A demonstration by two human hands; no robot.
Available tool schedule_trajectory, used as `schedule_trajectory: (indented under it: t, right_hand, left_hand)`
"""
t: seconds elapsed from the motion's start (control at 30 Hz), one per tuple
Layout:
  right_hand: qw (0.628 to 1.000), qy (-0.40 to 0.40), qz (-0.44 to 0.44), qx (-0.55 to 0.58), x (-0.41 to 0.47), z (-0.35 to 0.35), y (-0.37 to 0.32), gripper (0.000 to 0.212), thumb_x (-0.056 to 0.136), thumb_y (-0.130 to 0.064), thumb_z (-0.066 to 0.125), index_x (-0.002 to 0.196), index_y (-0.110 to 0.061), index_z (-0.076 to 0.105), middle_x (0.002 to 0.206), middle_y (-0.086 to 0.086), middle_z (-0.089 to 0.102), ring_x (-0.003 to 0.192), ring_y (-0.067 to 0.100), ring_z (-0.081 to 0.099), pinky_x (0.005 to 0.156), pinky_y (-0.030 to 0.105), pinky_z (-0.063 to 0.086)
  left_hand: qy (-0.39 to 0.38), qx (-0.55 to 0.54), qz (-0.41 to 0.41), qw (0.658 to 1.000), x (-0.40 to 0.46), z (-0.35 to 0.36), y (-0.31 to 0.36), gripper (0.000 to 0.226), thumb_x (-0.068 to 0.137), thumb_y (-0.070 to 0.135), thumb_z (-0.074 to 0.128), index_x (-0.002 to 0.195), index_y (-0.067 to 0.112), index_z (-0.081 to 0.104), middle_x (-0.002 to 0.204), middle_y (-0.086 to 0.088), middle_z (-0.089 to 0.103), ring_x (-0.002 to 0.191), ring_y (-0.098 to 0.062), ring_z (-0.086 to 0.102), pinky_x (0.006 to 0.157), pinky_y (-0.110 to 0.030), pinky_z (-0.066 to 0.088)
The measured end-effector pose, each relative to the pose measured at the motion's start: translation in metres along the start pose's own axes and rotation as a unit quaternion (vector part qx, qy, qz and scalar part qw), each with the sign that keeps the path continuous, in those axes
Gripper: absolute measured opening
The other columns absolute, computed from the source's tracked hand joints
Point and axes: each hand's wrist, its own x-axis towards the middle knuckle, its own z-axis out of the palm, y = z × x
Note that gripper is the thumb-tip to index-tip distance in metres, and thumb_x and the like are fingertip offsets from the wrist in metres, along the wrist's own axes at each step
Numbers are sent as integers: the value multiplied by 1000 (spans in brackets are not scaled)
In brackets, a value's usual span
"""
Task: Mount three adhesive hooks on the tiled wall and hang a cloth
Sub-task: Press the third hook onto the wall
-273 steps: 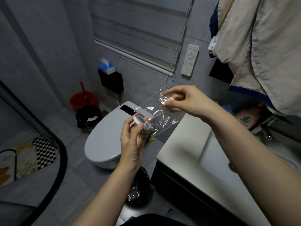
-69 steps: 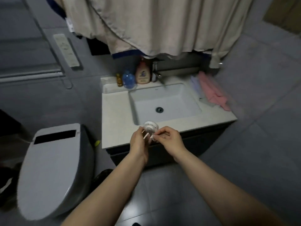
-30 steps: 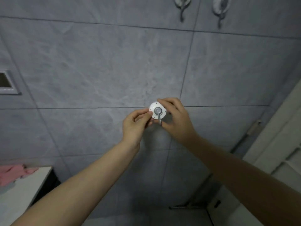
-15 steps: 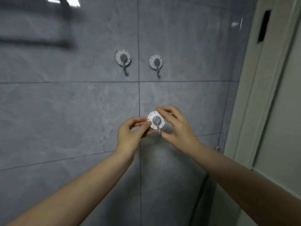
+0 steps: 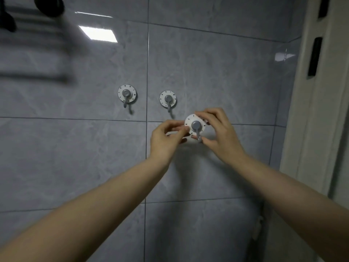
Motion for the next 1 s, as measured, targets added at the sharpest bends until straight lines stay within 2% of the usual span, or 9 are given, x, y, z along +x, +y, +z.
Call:
schedule_trajectory:
  t: [0.1, 0.17, 0.27, 0.33, 0.4, 0.53, 0.67, 0.77, 1.0]
  right_hand:
    - [1000, 8, -17, 0, 12, 0, 28, 60, 73, -10, 83, 127, -4, 59, 120, 11, 51, 108, 7, 48, 97, 20, 44]
    - [1000, 28, -11, 0, 18, 4, 47, 59, 73, -16, 85, 126, -6, 60, 121, 9, 52, 109, 9, 50, 97, 20, 44]
    - [999, 52, 2, 8, 29, 11, 73, 58, 73, -18, 85, 124, -5, 61, 121, 11, 53, 109, 15, 54, 96, 21, 44]
    - [998, 60, 8, 20, 36, 16, 87, 58, 73, -17, 85, 125, -5, 61, 120, 11, 54, 109, 20, 56, 96, 21, 43]
    - [997, 63, 4, 44, 42, 19, 101, 57, 74, -18, 85, 125, -6, 62, 120, 9, 54, 109, 19, 57, 97, 18, 42]
    - [996, 64, -18, 50, 54, 23, 123, 57, 73, -19, 85, 124, -6, 63, 122, 9, 55, 113, 23, 56, 101, 21, 41]
    - [996, 50, -63, 32, 66, 25, 133, 57, 75, -19, 83, 125, -5, 61, 130, 11, 55, 119, 25, 53, 105, 28, 41]
    - [996, 37, -74, 25, 71, 28, 137, 60, 74, -19, 84, 127, -6, 60, 132, 10, 55, 121, 26, 53, 103, 36, 44]
    - [995, 69, -59, 45, 68, 23, 144, 57, 78, -17, 80, 127, 1, 59, 132, 14, 56, 122, 25, 53, 108, 20, 36]
  left_hand:
    - [19, 42, 31, 998, 15, 12, -11, 13, 93, 13, 66, 104, 11, 72, 100, -7, 73, 89, -15, 73, 80, -34, 61]
    - [16, 124, 61, 990, 23, 13, -17, 14, 97, 19, 60, 106, 17, 71, 103, -3, 72, 93, -12, 71, 86, -33, 59]
    - [-45, 339, 143, 929, 34, 8, -25, 23, 99, 23, 54, 117, 19, 67, 115, 2, 65, 100, -6, 62, 85, -11, 49]
    - [-76, 416, 210, 882, 43, 5, -27, 27, 98, 21, 54, 122, 19, 66, 117, 2, 63, 104, -6, 60, 90, -17, 50]
    - [-87, 442, 251, 857, 50, 4, -31, 29, 97, 20, 54, 123, 20, 65, 117, 3, 62, 107, -7, 59, 95, -27, 50]
    - [-114, 531, 245, 803, 62, 8, -37, 45, 93, 22, 54, 137, 17, 53, 125, 0, 55, 111, -13, 57, 94, -35, 52]
    - [-113, 544, 177, 813, 74, 16, -39, 58, 91, 23, 54, 147, 22, 36, 116, -4, 56, 102, -20, 57, 90, -43, 52]
    - [-121, 552, 170, 808, 80, 22, -40, 67, 92, 26, 55, 152, 23, 26, 111, -3, 56, 99, -21, 55, 87, -46, 52]
    - [-140, 577, 178, 785, 89, 30, -39, 80, 97, 37, 51, 158, 30, 1, 104, -3, 52, 87, -19, 54, 82, -43, 53]
